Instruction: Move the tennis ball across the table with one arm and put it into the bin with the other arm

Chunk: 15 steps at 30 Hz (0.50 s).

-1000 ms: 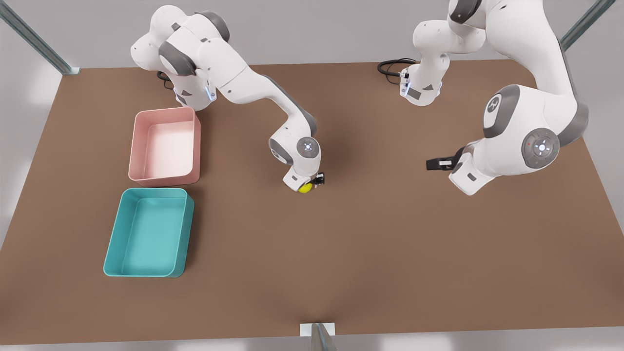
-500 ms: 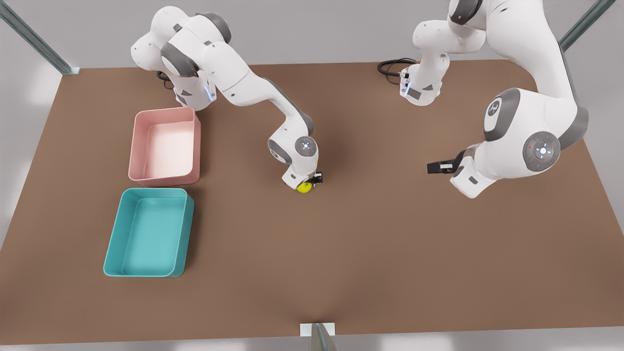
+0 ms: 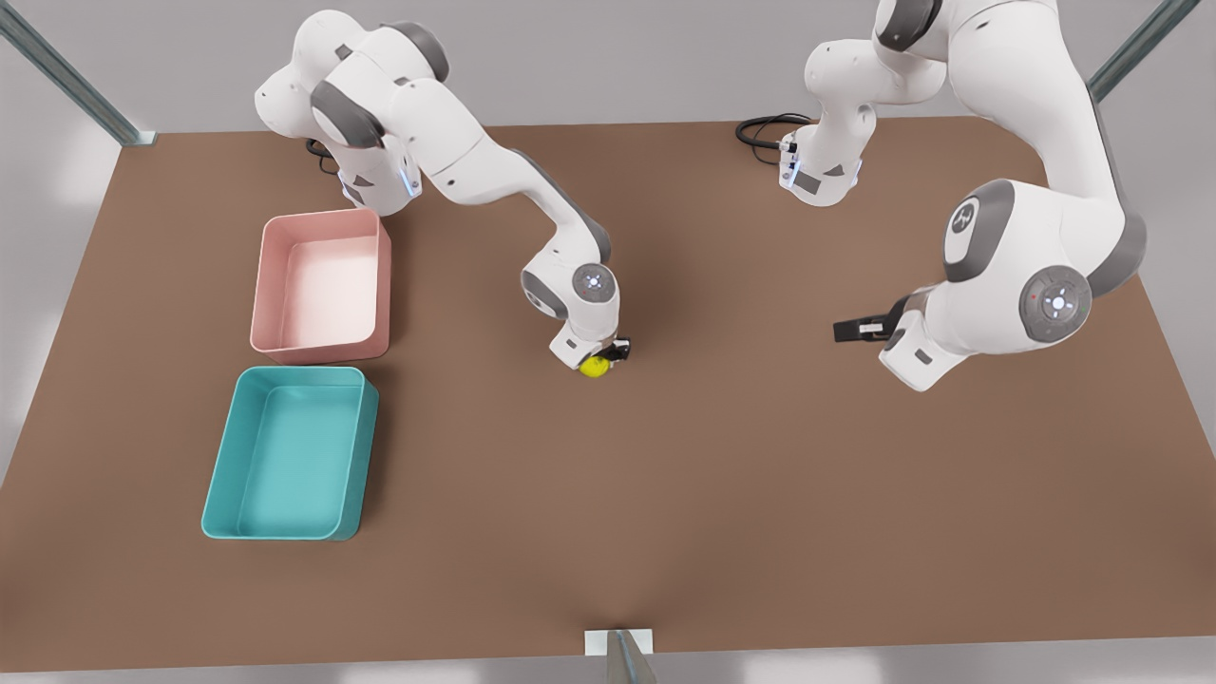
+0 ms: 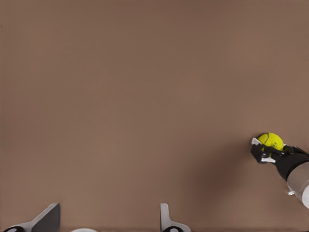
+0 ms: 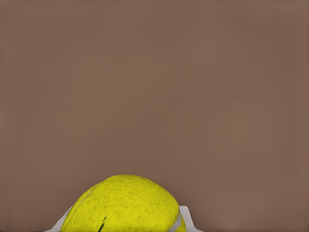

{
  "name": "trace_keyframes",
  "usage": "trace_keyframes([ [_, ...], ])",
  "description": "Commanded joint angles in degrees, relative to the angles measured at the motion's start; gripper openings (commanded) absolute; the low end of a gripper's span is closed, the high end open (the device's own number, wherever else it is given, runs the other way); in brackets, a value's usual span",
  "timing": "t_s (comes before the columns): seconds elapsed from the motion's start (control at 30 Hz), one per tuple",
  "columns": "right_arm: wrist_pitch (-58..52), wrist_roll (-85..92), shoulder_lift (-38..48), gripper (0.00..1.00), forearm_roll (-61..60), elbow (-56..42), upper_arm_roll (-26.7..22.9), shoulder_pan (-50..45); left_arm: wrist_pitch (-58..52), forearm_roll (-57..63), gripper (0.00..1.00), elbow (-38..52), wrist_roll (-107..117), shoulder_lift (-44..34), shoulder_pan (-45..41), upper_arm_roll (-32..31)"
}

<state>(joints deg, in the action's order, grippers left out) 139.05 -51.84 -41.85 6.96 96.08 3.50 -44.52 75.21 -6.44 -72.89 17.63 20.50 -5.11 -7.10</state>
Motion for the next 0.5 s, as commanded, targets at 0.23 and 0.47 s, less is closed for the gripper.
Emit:
trace_keyframes([
  [0.23, -3.87, 43.49, 7.21, 0.7, 8.59, -3.36, -1.39, 15.26, 0.2, 0.11, 1.0, 0.03, 0.21, -0.02, 0.01, -0.02],
  [0.47, -4.76, 67.57, 10.91, 0.7, 10.26, -3.18, -10.36, 28.09, 0.28, 0.2, 1.0, 0.03, 0.21, 0.42, 0.19, -0.02],
])
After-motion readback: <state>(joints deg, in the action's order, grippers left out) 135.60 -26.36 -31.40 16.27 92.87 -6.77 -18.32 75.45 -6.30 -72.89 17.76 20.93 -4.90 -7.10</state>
